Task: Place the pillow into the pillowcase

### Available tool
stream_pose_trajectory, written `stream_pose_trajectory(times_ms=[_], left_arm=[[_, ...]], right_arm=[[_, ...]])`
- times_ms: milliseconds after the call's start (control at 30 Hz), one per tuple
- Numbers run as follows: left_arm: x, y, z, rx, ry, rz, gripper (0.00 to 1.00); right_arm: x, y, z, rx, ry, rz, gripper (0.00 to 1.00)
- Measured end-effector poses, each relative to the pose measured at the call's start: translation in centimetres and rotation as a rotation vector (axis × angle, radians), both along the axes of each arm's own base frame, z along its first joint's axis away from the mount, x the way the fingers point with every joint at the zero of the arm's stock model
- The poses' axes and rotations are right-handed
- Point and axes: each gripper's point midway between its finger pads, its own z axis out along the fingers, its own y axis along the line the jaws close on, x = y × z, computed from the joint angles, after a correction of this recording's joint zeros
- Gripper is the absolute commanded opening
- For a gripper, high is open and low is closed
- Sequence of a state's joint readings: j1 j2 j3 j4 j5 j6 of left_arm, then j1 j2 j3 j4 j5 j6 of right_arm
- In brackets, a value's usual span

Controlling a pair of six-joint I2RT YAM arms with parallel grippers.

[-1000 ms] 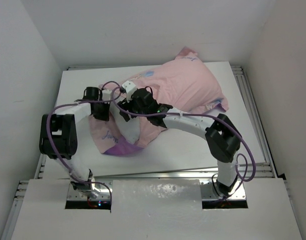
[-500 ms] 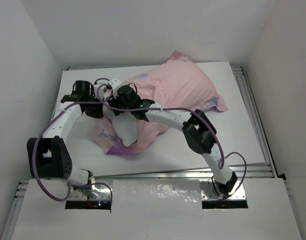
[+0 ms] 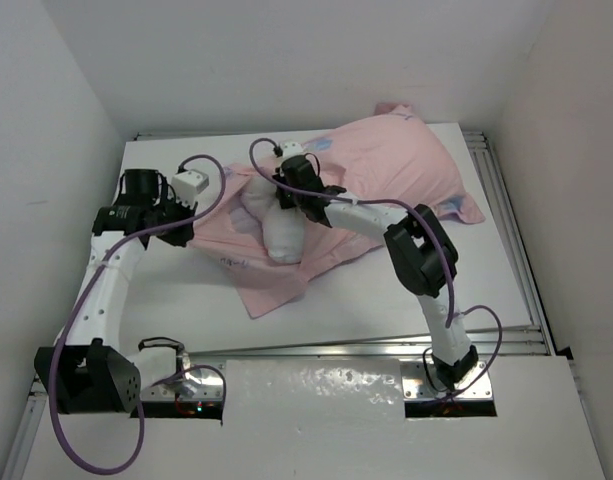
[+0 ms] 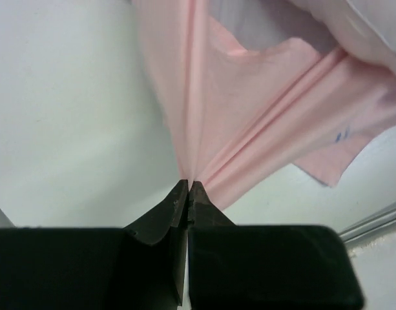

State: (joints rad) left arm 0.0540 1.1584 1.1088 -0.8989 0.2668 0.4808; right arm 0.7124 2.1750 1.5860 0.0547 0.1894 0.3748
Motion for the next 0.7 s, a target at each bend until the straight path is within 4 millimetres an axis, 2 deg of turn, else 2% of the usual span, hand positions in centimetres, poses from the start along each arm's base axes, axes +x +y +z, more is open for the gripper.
stream_pose_trajectory(times_ms=[67, 167, 367, 433, 500, 600, 633, 700], left_arm=[[-0.3, -0.3, 0.3, -0.006, -0.006, -0.026, 0.00], [0.2, -0.8, 1.5, -0.022, -0.050, -0.059, 0.00], [1.7, -1.7, 2.2, -0.083, -0.104, -0.052, 0.00], [2.6, -2.2, 2.5, -0.119, -0.112, -0.046, 0.00], [3.9, -3.0, 3.7, -0.173, -0.112, -0.053, 0.00], [6.7, -4.6, 7.0, -0.268, -0.156, -0.080, 0.00], [7.2, -5.2, 8.0, -0.295, -0.168, -0.096, 0.00], [7.4, -6.1, 9.0, -0.323, -0.181, -0.126, 0.00]], right_arm=[[1.3, -1.5, 0.6, -0.010, -0.012, -0.041, 0.00], [1.0, -1.1, 0.5, -0.015, -0.016, -0.017, 0.00], [-3.4, 3.3, 0.0, -0.027, -0.090, 0.191, 0.00], [-4.8, 4.8, -0.2, -0.011, -0.098, 0.258, 0.00], [-5.8, 5.7, -0.3, 0.011, -0.100, 0.305, 0.00], [-6.2, 6.6, 0.2, 0.041, -0.102, 0.352, 0.10], [-6.1, 6.8, 0.5, 0.045, -0.103, 0.363, 0.28], [-5.9, 7.2, 1.5, 0.048, -0.097, 0.387, 0.53]])
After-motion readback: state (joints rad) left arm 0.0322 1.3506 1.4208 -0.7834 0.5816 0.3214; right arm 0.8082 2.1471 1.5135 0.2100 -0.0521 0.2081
